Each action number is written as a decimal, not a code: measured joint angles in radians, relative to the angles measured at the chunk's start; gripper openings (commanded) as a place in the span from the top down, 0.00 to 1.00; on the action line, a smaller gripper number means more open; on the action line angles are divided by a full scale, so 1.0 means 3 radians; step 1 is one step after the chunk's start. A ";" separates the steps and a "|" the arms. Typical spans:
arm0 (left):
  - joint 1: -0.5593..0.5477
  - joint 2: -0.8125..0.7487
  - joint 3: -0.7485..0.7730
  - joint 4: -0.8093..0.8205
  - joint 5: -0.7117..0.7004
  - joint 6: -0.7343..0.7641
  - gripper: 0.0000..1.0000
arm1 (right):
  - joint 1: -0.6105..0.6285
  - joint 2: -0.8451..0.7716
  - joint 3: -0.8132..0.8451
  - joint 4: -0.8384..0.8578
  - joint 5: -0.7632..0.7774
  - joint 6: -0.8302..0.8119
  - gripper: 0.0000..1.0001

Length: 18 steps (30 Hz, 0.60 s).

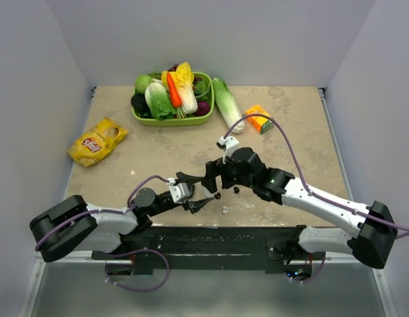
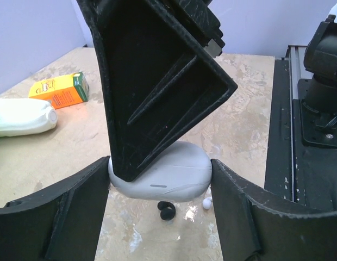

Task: Insert the wireless bluetooth earbuds into the charging case
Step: Open the charging case.

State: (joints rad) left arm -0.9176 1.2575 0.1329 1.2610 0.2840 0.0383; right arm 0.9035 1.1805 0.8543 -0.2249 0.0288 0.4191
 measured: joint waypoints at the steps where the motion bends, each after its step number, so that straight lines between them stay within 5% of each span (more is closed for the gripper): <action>1: 0.0000 -0.0008 0.0000 0.0003 0.0001 0.0004 1.00 | 0.0004 -0.0019 0.0000 -0.0004 0.0018 0.0005 0.10; 18: -0.0004 -0.0079 0.0000 0.0001 -0.0028 0.0039 1.00 | 0.0004 -0.0319 -0.0038 -0.0079 0.0224 0.0047 0.11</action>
State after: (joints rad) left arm -0.9188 1.2339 0.1329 1.2613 0.2756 0.0502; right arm 0.9047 1.0847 0.8429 -0.2485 0.0959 0.4332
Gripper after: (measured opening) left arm 0.736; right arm 0.898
